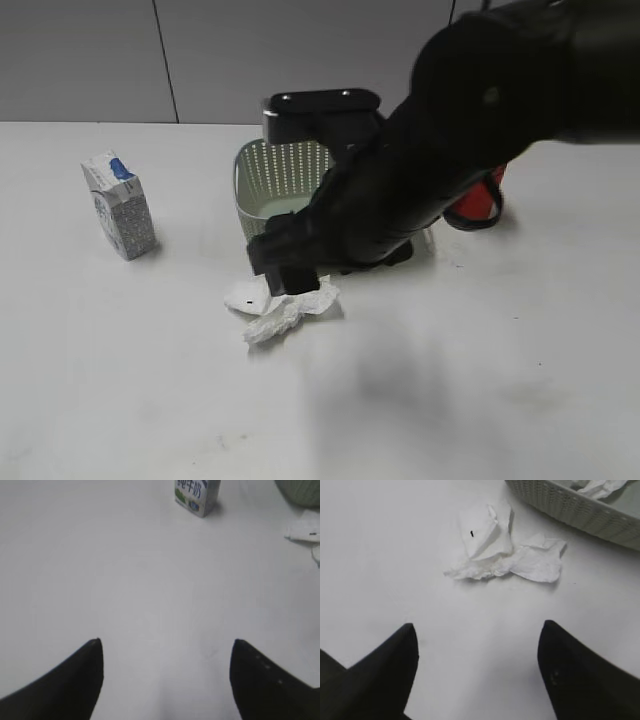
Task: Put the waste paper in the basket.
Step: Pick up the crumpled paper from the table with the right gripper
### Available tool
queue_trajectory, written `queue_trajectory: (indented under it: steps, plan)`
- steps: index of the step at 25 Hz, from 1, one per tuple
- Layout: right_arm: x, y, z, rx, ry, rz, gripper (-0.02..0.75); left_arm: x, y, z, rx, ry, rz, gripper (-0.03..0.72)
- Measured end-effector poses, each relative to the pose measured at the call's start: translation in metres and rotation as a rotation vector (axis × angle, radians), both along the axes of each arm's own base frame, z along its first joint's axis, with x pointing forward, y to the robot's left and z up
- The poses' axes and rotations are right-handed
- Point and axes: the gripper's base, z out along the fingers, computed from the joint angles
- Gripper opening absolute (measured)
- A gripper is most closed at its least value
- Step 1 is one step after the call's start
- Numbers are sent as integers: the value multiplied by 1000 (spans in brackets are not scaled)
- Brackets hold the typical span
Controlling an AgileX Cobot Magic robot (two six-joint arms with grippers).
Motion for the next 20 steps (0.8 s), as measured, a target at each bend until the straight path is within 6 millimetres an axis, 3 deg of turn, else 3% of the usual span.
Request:
queue_trajectory:
  steps: [3, 9, 20]
  plan:
    - [12, 20, -26, 15, 47, -82, 549, -25, 2, -3, -18, -120, 9, 580]
    - [28, 39, -71, -2, 126, -188, 545, -62, 5, -12, -53, -289, 32, 580]
    - [42, 56, -107, -46, 165, -210, 543, -58, 9, -17, -85, -324, 106, 580]
